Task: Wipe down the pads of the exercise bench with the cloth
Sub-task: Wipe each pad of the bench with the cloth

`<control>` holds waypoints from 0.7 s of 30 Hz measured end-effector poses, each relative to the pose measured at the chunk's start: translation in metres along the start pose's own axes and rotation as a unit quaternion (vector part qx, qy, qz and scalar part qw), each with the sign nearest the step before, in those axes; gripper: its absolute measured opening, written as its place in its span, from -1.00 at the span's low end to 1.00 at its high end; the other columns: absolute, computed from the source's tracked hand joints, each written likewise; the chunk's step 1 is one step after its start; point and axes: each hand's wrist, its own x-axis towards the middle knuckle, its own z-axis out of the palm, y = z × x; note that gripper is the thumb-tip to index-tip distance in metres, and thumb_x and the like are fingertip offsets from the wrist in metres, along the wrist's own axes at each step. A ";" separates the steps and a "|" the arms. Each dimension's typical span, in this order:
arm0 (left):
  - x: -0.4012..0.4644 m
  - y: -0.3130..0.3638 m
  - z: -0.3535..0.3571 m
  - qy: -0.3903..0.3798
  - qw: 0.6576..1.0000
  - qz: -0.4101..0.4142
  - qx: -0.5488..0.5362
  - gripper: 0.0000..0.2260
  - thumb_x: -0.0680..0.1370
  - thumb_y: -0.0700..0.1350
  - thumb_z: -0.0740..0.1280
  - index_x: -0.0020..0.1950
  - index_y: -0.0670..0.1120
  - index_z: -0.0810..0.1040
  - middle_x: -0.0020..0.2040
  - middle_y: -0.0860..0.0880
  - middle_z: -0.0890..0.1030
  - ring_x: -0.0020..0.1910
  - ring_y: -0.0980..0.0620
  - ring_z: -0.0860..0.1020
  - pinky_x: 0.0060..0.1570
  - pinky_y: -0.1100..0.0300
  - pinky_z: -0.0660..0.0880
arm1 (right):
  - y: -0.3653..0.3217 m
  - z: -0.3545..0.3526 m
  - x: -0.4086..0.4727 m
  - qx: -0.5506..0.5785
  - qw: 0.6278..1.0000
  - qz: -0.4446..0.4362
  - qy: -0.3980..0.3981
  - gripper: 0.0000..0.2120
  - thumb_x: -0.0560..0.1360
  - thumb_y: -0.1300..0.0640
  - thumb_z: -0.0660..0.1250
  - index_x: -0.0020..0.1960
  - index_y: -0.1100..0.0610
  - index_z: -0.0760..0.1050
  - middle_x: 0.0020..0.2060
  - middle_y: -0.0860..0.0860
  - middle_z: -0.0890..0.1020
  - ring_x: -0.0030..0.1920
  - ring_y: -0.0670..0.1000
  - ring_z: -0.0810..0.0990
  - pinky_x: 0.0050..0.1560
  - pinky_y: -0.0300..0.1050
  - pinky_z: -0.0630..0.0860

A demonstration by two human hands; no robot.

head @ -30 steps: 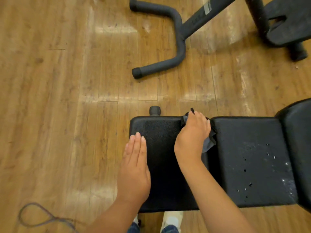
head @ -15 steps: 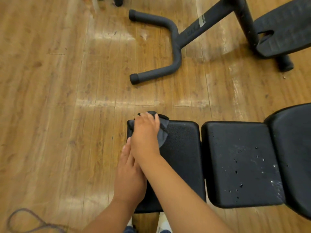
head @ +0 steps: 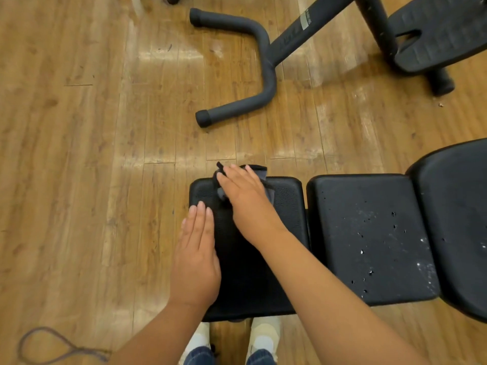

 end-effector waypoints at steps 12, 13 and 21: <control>0.001 0.002 0.000 0.001 1.000 -0.006 0.004 -0.51 0.54 -0.28 0.01 0.50 -0.24 0.14 0.51 -0.17 0.19 0.53 -0.06 0.04 0.44 -0.03 0.08 | 0.063 -0.024 -0.047 0.046 0.990 0.121 0.062 -0.46 0.49 0.49 0.05 0.42 0.18 0.27 0.43 0.10 0.28 0.47 0.00 0.10 0.48 -0.03 -0.06; 0.001 0.001 0.000 0.002 1.000 -0.007 0.006 -0.51 0.54 -0.27 0.00 0.50 -0.24 0.14 0.51 -0.17 0.19 0.53 -0.06 0.04 0.44 -0.03 0.08 | 0.063 -0.023 -0.048 0.068 0.988 0.127 0.059 -0.47 0.50 0.47 0.03 0.43 0.18 0.26 0.44 0.09 0.26 0.46 -0.03 0.06 0.48 -0.02 -0.06; 0.001 0.003 0.000 0.008 1.000 -0.007 0.010 -0.52 0.55 -0.27 -0.02 0.49 -0.26 0.17 0.51 -0.19 0.20 0.52 -0.07 0.05 0.46 0.00 0.04 | 0.054 -0.017 -0.056 0.094 0.978 0.175 0.070 -0.55 0.59 0.16 0.16 0.45 0.17 0.21 0.48 0.08 0.16 0.48 -0.06 -0.04 0.49 0.00 -0.08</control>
